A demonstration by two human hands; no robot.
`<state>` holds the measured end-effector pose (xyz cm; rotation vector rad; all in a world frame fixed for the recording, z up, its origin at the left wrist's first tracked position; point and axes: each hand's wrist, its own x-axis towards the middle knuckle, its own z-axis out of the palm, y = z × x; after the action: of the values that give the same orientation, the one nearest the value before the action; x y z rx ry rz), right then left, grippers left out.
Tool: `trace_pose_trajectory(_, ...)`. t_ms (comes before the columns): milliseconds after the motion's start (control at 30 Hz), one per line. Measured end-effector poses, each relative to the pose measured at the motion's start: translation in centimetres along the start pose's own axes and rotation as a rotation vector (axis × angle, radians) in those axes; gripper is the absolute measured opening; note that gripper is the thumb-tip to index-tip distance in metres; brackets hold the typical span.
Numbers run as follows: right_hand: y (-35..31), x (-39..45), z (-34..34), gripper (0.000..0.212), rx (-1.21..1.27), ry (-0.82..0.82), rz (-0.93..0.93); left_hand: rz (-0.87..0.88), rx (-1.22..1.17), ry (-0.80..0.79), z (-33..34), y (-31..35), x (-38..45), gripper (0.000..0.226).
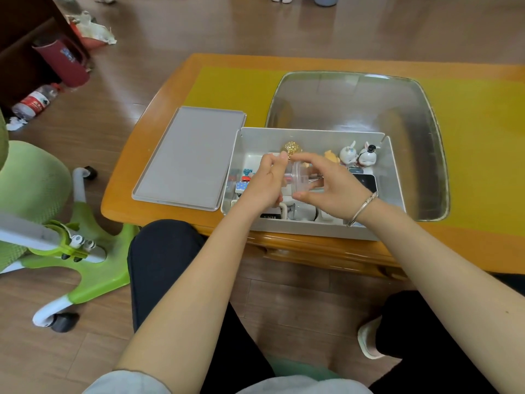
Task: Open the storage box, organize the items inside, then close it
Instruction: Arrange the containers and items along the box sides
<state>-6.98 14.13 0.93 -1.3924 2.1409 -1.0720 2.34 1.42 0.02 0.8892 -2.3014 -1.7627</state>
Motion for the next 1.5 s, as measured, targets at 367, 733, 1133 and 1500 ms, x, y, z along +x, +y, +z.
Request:
trace_pose_trajectory(367,3.8,-0.7,-3.4,0.053,-0.144,0.244,0.264,0.079,-0.289,0.242,-3.8,-1.6,0.0,0.033)
trace_pose_trajectory(733,5.8,-0.1,-3.5,0.065,-0.332,0.162,0.311,0.293,-0.187,0.543,-6.0,-3.8,-0.5,0.064)
trace_pose_trajectory(1133,1.3,5.8,4.6,0.02,-0.319,-0.002,0.103,0.365,-0.093,0.539,-7.5,-7.6,0.0,0.064)
trace_pose_trajectory(1500,1.0,10.1,7.9,0.029,-0.35,-0.162,0.165,0.353,-0.153,0.547,-7.2,-9.2,0.0,0.064)
